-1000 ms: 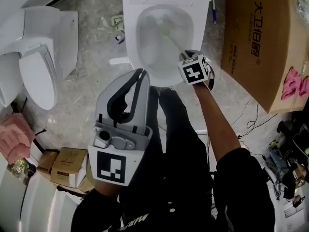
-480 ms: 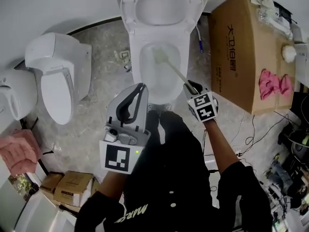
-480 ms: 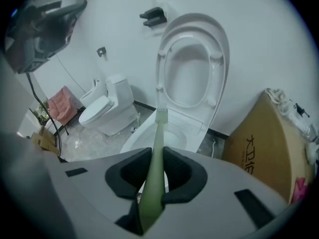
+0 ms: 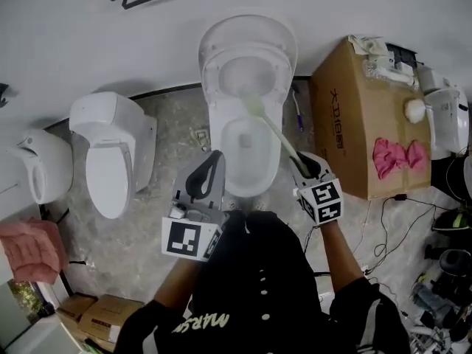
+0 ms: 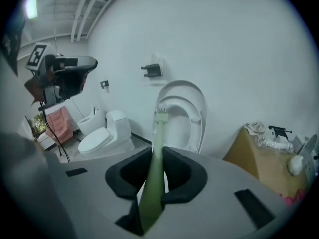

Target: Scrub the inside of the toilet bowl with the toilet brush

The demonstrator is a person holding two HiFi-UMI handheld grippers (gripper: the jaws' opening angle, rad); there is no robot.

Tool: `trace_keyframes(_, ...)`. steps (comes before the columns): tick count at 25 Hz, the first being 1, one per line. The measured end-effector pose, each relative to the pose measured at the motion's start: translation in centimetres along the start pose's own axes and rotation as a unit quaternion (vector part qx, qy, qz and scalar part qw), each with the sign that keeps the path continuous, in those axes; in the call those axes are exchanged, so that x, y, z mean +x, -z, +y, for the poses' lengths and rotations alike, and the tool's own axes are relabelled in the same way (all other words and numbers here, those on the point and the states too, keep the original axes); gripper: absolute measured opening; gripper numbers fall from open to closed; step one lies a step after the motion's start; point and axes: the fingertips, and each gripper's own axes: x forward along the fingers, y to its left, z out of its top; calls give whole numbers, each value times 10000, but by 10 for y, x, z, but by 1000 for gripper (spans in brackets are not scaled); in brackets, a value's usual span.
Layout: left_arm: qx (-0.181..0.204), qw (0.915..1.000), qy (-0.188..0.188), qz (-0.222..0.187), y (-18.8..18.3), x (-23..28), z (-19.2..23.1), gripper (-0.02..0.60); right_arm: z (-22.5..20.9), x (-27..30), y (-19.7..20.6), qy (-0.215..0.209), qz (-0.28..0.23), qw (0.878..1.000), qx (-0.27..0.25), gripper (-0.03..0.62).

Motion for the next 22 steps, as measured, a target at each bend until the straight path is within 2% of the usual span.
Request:
trace_keyframes(4, 94, 9997, -20, -213, -31, -11, -4, 34, 2, -34, -46, 85, -503, 9986, 96, 87)
trace_keyframes(10, 234, 9985, -87, -487, -64, -28, -7, 34, 7, -79, -110, 175, -1296, 9914, -35, 87)
trace_keyframes(22, 446, 9944, -136, -948, -122, -57, -11, 34, 27, -145, -196, 94, -2370, 9714, -82, 87)
